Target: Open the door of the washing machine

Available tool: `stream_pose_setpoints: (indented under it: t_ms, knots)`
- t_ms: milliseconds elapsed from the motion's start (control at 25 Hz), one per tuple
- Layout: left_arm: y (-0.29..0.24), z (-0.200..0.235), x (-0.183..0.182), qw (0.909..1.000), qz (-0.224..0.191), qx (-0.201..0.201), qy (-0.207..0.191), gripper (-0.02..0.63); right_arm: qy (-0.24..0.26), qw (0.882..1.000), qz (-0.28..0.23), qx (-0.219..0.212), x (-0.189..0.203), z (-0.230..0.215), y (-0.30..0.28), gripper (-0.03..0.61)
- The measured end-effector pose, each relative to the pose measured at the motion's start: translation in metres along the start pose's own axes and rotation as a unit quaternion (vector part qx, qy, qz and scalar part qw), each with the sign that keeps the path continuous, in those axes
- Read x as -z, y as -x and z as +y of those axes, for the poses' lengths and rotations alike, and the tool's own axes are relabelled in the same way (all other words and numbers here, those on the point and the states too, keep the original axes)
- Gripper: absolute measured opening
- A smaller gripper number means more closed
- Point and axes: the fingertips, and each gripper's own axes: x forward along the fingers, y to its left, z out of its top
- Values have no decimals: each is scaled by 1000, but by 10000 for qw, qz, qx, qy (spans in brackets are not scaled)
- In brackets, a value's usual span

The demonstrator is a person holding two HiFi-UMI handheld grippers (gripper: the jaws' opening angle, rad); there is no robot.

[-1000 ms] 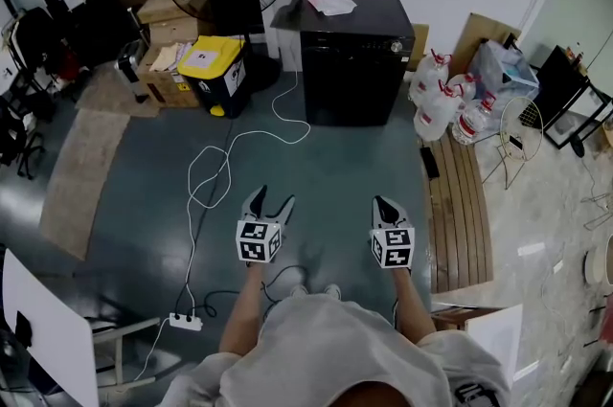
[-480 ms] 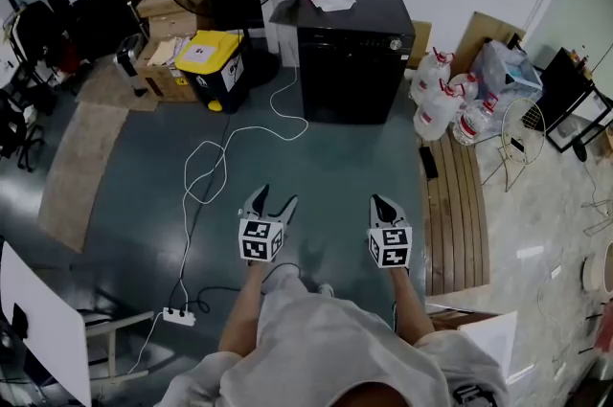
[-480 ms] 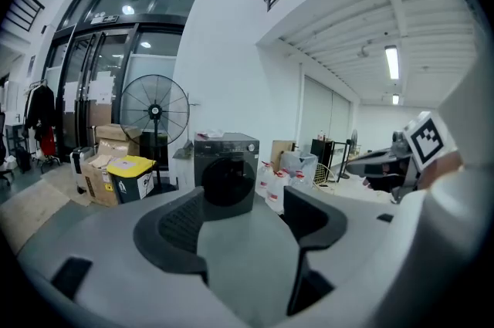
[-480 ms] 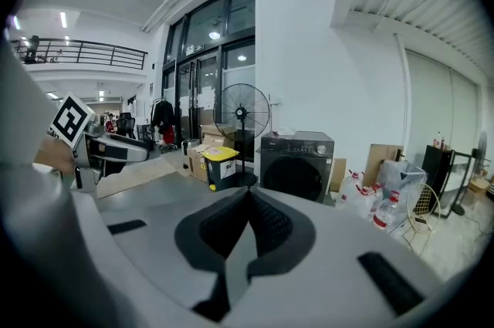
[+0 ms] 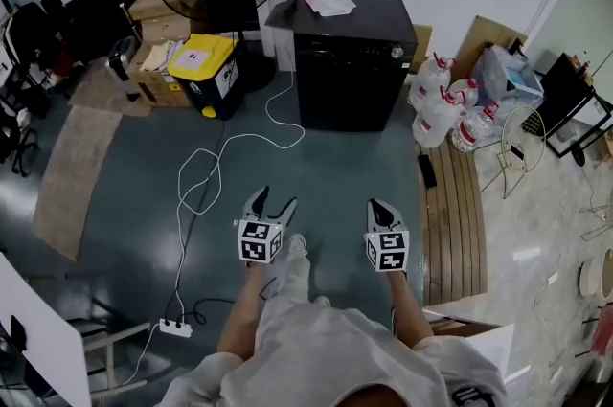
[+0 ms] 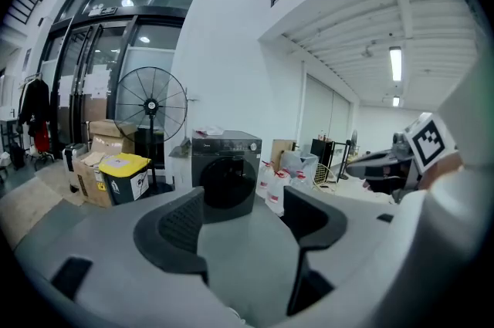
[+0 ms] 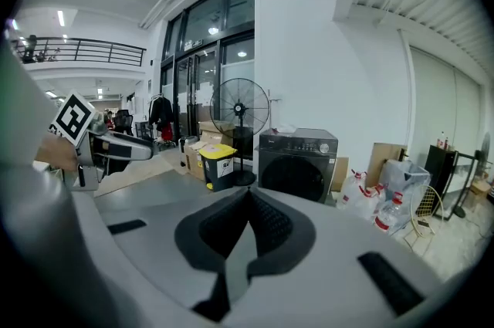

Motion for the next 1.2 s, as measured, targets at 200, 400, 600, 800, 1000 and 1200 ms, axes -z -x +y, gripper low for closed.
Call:
stream_pose_setpoints:
  t_ms: [200,400,600,800,1000,1200]
  knots:
    - [-51,27,-20,9999,16,132,-10,302,30,10000,17,64,-24,-16,-50,-2]
    - [-92,65,-46,9997,21,234,-34,302,41,9999,44,113,-55,-22,-106,-2]
    - [-133,109,-69,9995,50,312,6,302,52,9998,87,153,-86,-26,-161,-2]
    - [-173,148,-89,9990,78,445,-4,302,34,9996,130,253,-110,-29,-208,-2]
    - [-211,174,-106,9981,90,600,-81,302,10,9992,177,361,-125,-36,-247,-2]
    - [-237,189,-111,9973,177,708,-127,302,-44,9988,252,423,-128,-41,-274,-2]
